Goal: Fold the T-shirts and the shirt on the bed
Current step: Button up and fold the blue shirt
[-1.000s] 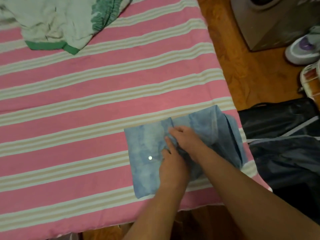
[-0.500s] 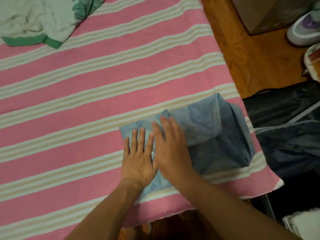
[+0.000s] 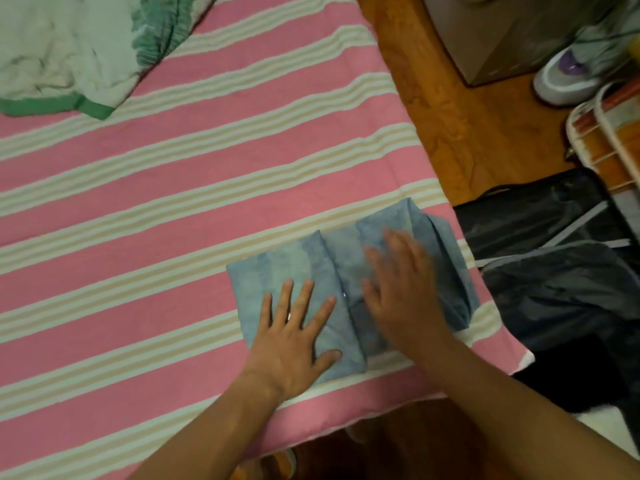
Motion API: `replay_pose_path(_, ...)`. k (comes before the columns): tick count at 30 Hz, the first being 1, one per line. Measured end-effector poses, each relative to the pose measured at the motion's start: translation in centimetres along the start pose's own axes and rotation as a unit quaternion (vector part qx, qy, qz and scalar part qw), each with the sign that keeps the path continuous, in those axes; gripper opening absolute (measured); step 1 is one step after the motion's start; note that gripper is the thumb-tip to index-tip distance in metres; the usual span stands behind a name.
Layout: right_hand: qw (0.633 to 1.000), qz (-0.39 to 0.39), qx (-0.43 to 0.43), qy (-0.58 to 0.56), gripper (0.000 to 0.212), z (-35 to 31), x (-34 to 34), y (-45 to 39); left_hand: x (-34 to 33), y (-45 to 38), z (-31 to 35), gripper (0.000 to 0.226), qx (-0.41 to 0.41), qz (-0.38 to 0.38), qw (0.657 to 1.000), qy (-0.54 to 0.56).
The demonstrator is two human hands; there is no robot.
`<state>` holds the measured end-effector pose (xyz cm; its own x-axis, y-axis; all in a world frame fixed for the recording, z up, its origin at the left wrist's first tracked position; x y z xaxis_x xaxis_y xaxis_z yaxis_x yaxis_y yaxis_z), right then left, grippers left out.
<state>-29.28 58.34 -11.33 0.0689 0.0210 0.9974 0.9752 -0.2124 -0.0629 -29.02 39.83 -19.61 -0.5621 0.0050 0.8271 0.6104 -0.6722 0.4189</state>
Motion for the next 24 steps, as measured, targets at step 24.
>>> replay_pose_path(24,0.801,-0.296,-0.387,-0.348,0.069,13.7,-2.6,5.4,2.1,-1.3,2.1,0.075,0.154,-0.184,0.969,0.058)
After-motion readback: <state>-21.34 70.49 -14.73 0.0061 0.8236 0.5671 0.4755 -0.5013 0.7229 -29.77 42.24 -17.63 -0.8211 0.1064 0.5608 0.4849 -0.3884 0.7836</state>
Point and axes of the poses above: each hand's wrist, its own y-axis away from the middle knuckle, its own x-axis out of the back of the hand, z = x × y, the point moved 9 cm from there along -y, towards the middle knuckle, and after that the axes turned 14 degrees about y, right-handed, at the moved point
